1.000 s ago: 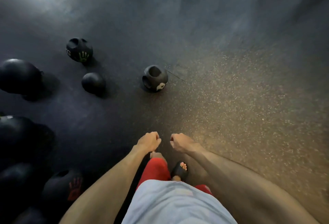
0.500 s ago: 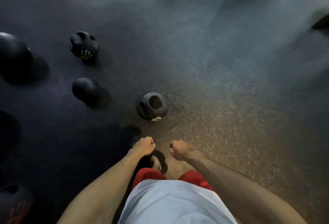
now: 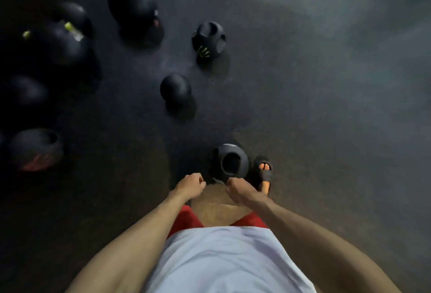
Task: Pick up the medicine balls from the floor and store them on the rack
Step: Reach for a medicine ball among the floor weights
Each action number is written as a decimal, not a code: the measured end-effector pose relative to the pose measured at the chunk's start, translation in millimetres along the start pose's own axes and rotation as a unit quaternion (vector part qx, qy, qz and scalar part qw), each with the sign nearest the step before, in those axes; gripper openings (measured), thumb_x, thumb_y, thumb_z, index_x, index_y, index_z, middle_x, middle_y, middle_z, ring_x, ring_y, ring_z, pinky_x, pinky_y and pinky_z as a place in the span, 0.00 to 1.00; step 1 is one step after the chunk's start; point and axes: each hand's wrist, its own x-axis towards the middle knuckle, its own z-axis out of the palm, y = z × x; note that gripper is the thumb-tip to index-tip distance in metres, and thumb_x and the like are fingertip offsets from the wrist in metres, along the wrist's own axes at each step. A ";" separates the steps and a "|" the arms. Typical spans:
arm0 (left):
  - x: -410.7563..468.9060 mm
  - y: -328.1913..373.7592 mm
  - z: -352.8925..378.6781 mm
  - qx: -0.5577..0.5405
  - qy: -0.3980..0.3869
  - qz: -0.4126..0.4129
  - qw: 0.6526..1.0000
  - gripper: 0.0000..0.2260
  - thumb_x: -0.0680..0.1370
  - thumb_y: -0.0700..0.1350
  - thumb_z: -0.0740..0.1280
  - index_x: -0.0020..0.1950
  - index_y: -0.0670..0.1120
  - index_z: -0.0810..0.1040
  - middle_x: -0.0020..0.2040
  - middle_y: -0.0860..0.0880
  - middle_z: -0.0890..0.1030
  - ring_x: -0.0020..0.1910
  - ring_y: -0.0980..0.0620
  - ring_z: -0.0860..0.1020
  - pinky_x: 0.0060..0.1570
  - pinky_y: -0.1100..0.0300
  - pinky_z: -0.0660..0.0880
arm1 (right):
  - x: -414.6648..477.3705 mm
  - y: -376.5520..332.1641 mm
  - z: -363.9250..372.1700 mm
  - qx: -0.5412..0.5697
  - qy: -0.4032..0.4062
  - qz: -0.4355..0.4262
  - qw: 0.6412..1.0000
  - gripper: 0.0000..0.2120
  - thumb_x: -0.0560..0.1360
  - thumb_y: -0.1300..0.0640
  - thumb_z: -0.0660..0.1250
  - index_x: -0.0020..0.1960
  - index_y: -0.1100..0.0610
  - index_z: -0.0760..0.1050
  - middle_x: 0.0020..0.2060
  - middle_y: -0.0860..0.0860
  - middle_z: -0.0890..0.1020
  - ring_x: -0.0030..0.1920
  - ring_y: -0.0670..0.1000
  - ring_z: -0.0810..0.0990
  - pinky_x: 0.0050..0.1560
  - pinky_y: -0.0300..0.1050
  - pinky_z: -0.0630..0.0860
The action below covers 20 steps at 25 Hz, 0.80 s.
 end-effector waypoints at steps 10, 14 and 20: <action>46.3 119.7 113.5 -0.338 0.080 -0.211 0.914 0.08 0.80 0.45 0.64 0.52 0.43 0.81 0.52 0.41 0.84 0.52 0.41 0.82 0.51 0.53 0.77 | 113.2 118.2 -78.8 -0.222 -0.167 -0.152 0.949 0.13 0.81 0.56 0.58 0.58 0.62 0.76 0.56 0.62 0.82 0.57 0.64 0.81 0.53 0.53 0.76; 124.1 134.8 154.9 -0.437 0.064 -0.237 0.865 0.07 0.79 0.46 0.65 0.52 0.44 0.80 0.53 0.40 0.84 0.53 0.39 0.82 0.54 0.50 0.79 | 193.2 159.4 -69.6 -0.233 -0.182 -0.122 0.948 0.13 0.80 0.55 0.60 0.58 0.62 0.76 0.55 0.64 0.82 0.58 0.65 0.79 0.56 0.55 0.76; 277.7 115.6 219.2 -0.444 0.139 -0.284 0.838 0.16 0.81 0.46 0.64 0.69 0.46 0.71 0.67 0.40 0.75 0.66 0.40 0.74 0.62 0.51 0.72 | 340.5 187.3 -21.5 -0.197 -0.141 -0.100 0.965 0.29 0.78 0.49 0.66 0.75 0.56 0.62 0.65 0.64 0.73 0.68 0.66 0.71 0.68 0.56 0.70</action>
